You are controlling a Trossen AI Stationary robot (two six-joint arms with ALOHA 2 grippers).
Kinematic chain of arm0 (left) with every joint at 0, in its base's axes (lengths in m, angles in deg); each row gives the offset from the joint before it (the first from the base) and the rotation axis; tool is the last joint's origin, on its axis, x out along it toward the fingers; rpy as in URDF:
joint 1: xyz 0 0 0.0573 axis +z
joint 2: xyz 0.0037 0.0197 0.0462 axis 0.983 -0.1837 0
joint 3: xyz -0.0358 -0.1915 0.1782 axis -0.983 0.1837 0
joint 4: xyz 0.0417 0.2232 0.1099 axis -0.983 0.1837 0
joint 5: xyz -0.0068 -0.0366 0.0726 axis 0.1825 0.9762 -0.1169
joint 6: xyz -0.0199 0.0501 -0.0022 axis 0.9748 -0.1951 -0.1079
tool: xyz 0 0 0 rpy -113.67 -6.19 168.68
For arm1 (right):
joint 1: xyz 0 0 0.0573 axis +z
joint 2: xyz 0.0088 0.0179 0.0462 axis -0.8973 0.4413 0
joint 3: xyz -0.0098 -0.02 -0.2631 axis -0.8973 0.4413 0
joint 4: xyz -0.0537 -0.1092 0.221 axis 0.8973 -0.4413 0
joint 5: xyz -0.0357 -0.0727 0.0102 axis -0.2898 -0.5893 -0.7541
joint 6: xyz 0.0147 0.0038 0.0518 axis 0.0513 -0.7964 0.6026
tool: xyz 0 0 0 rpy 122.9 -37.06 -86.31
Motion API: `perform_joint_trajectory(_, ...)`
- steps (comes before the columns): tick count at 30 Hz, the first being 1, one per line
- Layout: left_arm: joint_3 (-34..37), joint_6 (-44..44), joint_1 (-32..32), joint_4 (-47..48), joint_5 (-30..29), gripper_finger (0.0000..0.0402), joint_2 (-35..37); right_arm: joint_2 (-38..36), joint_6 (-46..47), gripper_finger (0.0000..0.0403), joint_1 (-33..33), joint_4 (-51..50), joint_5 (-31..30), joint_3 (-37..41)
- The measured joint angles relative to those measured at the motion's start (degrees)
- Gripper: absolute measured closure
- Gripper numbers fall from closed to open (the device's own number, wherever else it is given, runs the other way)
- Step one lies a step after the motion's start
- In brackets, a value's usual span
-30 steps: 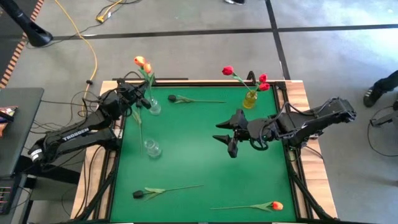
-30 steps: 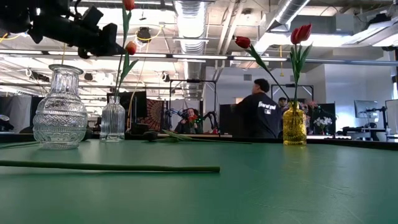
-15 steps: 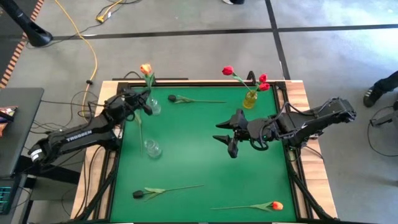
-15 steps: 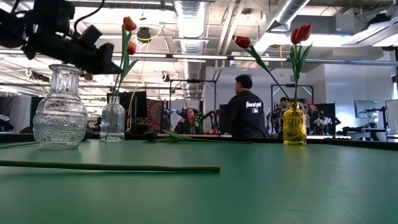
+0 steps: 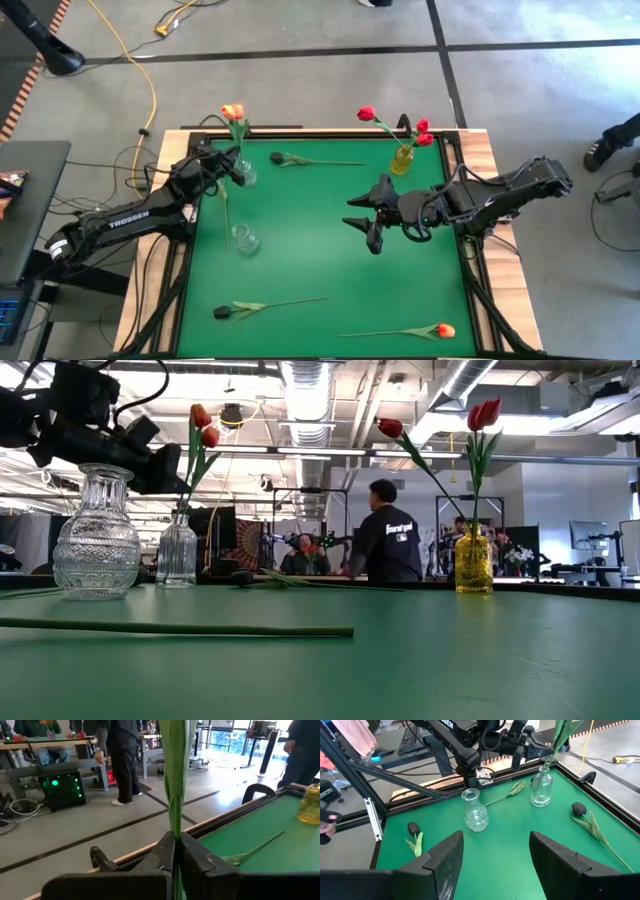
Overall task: Sort flowers into vase by color
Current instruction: Put the top orange flower into the top transparent vase, then put the orange flower into the top transparent vase
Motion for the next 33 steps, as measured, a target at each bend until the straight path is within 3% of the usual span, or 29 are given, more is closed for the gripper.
perform_joint_trajectory(6, 0.00, -1.22, -0.20, 0.33, 3.23, 0.0377, 0.00, 0.00, -0.02, 0.0149, 0.00, 0.00, 0.19, 0.00)
perform_joint_trajectory(12, -0.21, -1.01, -0.24, 1.58, 2.98, 0.0287, 0.07, 0.00, -0.02, 0.0149, 0.41, -0.02, 0.24, 0.00)
perform_joint_trajectory(20, -8.06, -0.97, -0.25, 19.76, 3.42, 0.0175, 0.04, -0.02, 0.10, 0.0149, 0.57, -0.23, 0.60, 0.00)
perform_joint_trajectory(28, -18.76, 4.39, -0.47, 41.24, 15.46, 0.0146, 0.04, -0.04, 6.05, 0.0149, 2.11, -7.99, 15.70, 0.00)
perform_joint_trajectory(33, -22.23, 9.58, -3.11, 53.06, 27.32, 0.0145, 0.07, -0.02, 10.68, 0.0149, 7.42, -15.58, 19.49, 0.00)
